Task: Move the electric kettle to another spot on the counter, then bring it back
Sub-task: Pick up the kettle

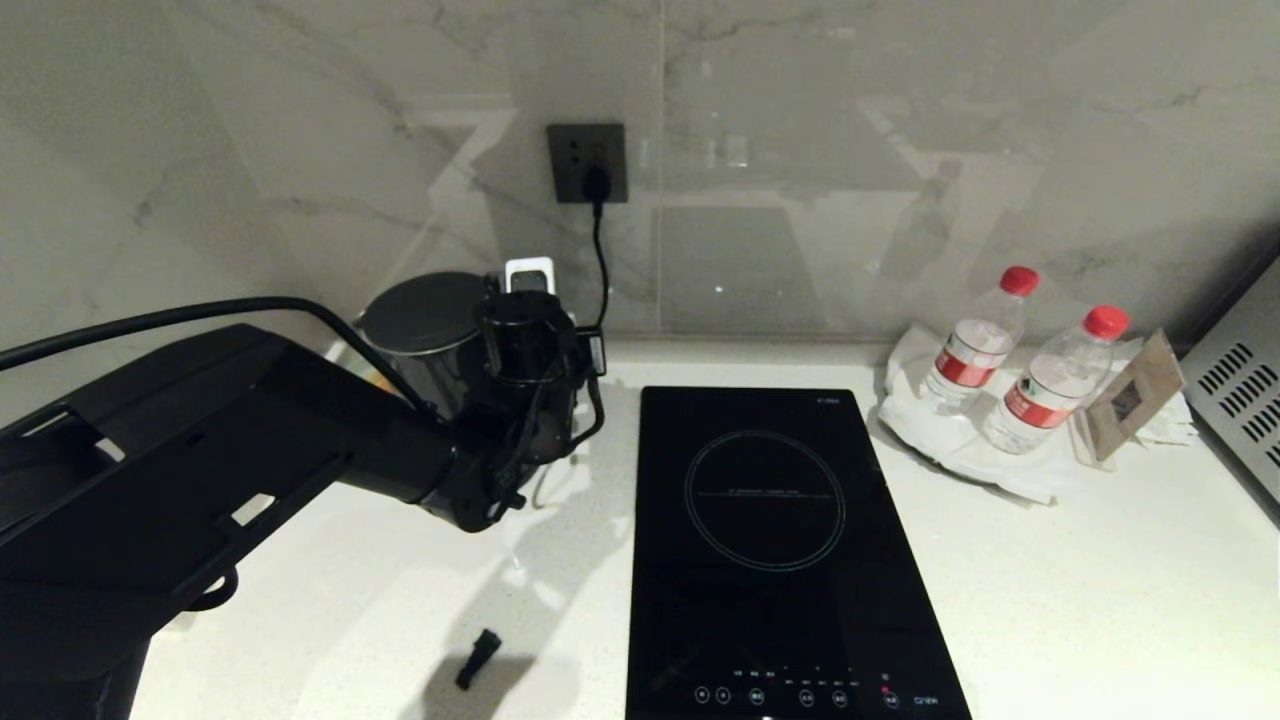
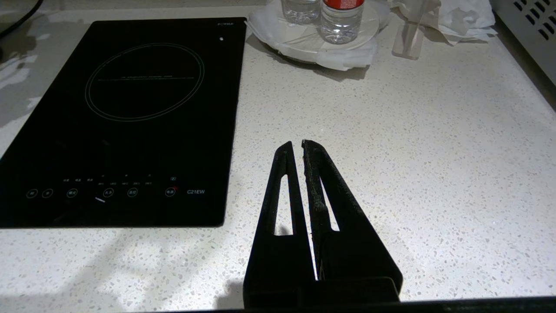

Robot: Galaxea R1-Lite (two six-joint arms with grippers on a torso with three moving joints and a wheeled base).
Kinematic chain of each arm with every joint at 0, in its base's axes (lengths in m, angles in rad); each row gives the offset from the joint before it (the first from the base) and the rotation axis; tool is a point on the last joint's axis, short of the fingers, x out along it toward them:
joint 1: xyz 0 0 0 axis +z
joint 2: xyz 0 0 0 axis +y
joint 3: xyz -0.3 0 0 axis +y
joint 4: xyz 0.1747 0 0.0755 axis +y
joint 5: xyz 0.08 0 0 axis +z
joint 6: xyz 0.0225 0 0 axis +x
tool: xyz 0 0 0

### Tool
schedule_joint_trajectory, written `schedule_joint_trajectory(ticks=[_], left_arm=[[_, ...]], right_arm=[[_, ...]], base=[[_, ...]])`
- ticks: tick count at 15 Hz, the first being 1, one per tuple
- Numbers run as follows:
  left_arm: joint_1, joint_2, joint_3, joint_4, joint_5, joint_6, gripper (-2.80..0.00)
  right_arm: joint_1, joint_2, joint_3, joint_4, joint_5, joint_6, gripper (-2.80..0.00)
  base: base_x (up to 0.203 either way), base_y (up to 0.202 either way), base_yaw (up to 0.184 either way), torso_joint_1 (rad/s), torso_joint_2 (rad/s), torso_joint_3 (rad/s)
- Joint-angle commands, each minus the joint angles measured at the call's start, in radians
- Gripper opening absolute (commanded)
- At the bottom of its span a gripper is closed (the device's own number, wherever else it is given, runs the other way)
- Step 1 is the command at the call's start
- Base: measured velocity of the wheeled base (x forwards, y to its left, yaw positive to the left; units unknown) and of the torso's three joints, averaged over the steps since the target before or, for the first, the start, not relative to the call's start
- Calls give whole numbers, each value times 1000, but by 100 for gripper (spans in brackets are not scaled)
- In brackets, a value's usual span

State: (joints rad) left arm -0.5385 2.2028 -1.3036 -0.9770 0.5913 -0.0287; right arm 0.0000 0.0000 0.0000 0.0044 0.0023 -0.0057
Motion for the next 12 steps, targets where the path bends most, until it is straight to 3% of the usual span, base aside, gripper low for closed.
schedule_joint_trajectory(ticks=[1,12], left_arm=[[10,-8,1,-6,5,1,-280],[5,-140,32,13,-2,35,-280]], right_arm=[[0,0,0,0,1,0,-280],[0,0,0,0,1,-2,-280]], base=[[0,0,0,0,0,0],[0,0,0,0,0,0]])
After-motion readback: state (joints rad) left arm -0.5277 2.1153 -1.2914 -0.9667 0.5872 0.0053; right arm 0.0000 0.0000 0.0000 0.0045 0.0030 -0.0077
